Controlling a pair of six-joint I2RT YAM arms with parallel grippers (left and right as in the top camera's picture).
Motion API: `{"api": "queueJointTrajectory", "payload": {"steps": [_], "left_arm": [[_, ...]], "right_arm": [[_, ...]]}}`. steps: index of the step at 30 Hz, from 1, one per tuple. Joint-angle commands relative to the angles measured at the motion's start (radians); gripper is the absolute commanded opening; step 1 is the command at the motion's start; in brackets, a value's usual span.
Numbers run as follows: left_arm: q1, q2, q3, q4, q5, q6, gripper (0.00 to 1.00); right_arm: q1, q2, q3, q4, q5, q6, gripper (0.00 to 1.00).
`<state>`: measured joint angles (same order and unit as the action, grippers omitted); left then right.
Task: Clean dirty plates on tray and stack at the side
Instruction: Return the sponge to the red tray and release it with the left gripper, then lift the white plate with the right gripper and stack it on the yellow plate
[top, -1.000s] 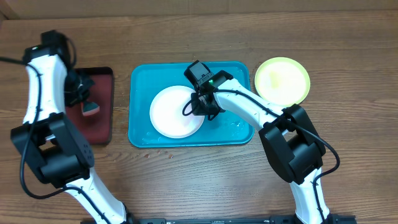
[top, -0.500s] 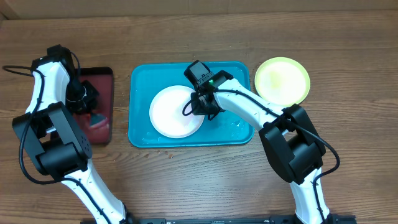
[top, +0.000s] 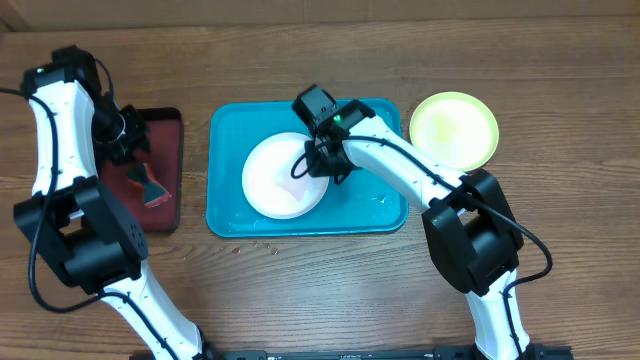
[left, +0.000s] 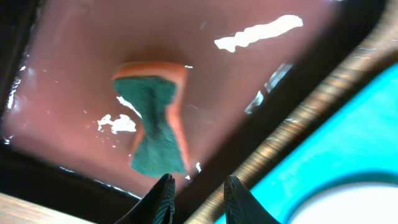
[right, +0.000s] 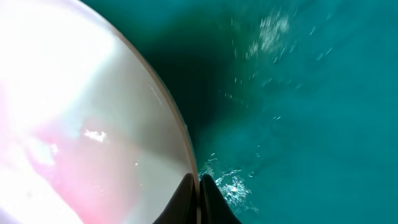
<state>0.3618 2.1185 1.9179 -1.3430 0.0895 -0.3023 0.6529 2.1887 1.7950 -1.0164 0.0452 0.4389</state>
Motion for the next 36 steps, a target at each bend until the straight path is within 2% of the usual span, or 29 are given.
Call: {"api": "queueJointTrajectory", "payload": {"steps": [1,3,4,8,15,30,36], "left_arm": [[-0.005,-0.071,0.031,-0.008,0.077,0.033,0.47],[-0.004,-0.071,0.031,-0.008,0.076,0.034,0.98],[-0.004,-0.071,0.030,-0.008,0.076,0.034,1.00],[-0.004,-0.071,0.030,-0.011,0.076,0.034,1.00],[-0.004,-0.071,0.030,-0.010,0.076,0.034,1.00],[-0.008,-0.071,0.030,-0.010,0.076,0.034,1.00],[-0.008,-0.071,0.030,-0.010,0.076,0.034,1.00]], "right_arm": [[-0.008,-0.037,0.117,-0.045,0.100,-0.055,0.04],[-0.003,-0.043,0.182,-0.096,0.163,-0.082,0.04],[-0.001,-0.046,0.217,-0.126,0.202,-0.090,0.04],[0.010,-0.051,0.351,-0.245,0.368,-0.109,0.04],[0.055,-0.051,0.518,-0.367,0.669,-0.280,0.04],[0.205,-0.051,0.531,-0.359,1.241,-0.631,0.04],[0.251,-0.051,0.531,-0.351,1.290,-0.706,0.04]]}}
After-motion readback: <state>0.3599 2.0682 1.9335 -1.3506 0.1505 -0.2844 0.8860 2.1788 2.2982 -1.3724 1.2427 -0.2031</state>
